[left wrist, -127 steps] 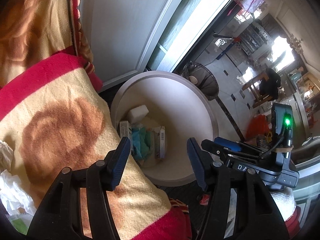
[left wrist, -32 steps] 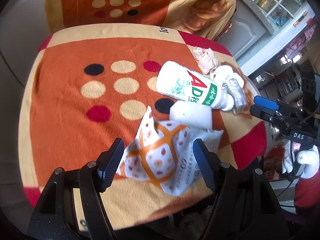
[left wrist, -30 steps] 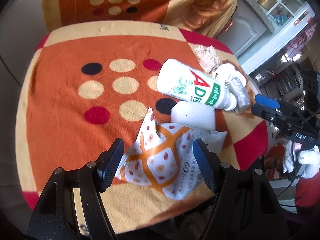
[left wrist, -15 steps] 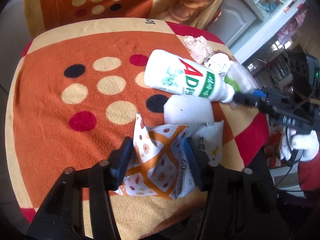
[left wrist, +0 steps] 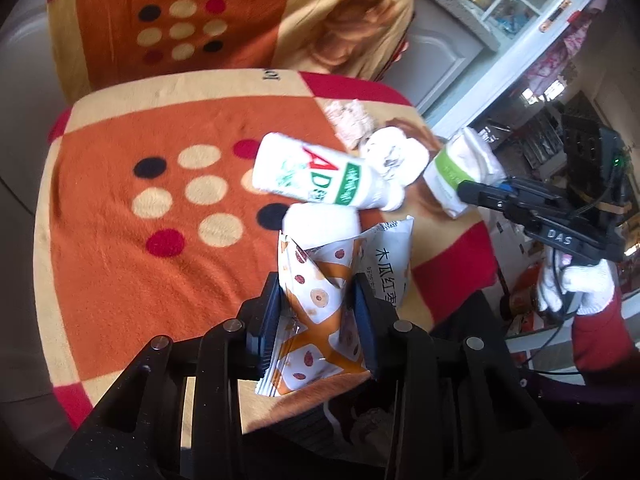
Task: Collect trash
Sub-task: 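Grasp the patterned snack wrapper with the left tool while the right tool grasps the plastic bag, then carry the wrapper and plastic bag over the white bin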
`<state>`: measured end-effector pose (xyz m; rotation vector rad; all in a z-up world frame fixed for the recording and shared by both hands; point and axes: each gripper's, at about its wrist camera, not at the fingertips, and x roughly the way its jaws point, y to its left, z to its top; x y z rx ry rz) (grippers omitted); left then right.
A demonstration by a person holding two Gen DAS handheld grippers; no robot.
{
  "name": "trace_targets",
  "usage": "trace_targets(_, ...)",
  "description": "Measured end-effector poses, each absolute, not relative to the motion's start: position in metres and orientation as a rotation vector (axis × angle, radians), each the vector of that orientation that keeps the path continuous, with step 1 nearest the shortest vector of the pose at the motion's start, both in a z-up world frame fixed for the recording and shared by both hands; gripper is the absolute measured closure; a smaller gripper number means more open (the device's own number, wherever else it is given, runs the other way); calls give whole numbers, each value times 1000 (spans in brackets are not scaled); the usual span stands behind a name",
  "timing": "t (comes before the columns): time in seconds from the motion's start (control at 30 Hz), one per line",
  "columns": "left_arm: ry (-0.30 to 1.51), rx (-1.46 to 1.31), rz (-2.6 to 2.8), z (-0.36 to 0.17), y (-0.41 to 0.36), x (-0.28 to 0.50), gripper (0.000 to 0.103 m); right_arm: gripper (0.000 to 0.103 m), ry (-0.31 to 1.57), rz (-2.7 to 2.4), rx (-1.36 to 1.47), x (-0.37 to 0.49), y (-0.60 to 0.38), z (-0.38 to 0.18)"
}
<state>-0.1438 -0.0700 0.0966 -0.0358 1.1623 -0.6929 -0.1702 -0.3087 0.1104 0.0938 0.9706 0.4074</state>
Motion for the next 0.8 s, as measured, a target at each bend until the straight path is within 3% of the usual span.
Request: trace_targets(0.8,1004,51,-844,148,-205,-123,71,86,929,153,153,-202,-419,131)
